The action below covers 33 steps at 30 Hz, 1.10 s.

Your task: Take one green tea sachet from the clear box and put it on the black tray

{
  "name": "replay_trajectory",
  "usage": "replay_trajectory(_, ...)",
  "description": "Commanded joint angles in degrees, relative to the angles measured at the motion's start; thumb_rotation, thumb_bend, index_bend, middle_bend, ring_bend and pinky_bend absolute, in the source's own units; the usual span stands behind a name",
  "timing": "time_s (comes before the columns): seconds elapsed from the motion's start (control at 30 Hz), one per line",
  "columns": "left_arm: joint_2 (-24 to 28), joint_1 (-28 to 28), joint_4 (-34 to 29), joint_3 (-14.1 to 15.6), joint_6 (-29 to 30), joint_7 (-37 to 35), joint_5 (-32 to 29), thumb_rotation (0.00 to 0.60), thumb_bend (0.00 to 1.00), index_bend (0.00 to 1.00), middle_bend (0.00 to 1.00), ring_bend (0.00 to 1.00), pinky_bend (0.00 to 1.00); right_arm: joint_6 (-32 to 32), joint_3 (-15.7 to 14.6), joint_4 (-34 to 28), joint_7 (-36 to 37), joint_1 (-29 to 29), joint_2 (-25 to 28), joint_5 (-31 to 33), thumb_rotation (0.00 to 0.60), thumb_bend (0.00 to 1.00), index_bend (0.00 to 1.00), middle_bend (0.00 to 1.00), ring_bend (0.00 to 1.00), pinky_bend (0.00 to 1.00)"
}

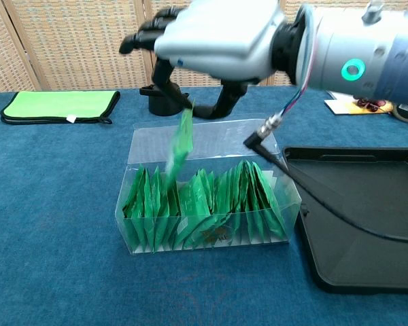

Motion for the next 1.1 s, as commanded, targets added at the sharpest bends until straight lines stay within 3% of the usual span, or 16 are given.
replay_trajectory(0.03,0.0,0.0,0.0,0.0,0.1,0.1,0.1,0.600,0.09,0.00,0.00,0.00,0.00,1.3,1.3,-3.3,-1.4,-1.0,4.2,0.1,0.600,0.57,0.67,0.12,0.00,0.01)
replay_trajectory(0.27,-0.2,0.0,-0.1,0.1,0.2,0.7,0.2,0.600,0.09,0.00,0.00,0.00,0.00,3.4,2.4,-7.6,-1.6,-3.6,12.6,0.6,0.600,0.57,0.67,0.12,0.00,0.01)
replay_trajectory(0.47,-0.4,0.1,-0.4,0.2,0.5,1.4,0.4,0.600,0.09,0.00,0.00,0.00,0.00,5.6,0.4,-6.7,2.3,-8.1,18.2,-0.7,0.600,0.57,0.67,0.12,0.00,0.02)
replay_trajectory(0.6,-0.4,0.2,-0.6,0.3,0.6,1.7,0.5,0.600,0.09,0.00,0.00,0.00,0.00,7.0,-2.0,-2.5,7.0,-11.6,19.5,-2.1,0.600,0.57,0.67,0.12,0.00,0.02)
replay_trajectory(0.67,-0.4,0.3,-0.6,0.3,0.7,1.8,0.5,0.600,0.09,0.00,0.00,0.00,0.00,7.3,-4.5,2.5,10.2,-14.6,19.3,-1.4,0.600,0.57,0.67,0.12,0.00,0.02)
replay_trajectory(1.1,-0.8,0.1,-0.9,0.4,0.4,3.0,0.1,0.600,0.09,0.00,0.00,0.00,0.00,11.7,-11.6,22.0,28.3,-22.4,12.9,-9.8,0.600,0.57,0.67,0.13,0.00,0.02)
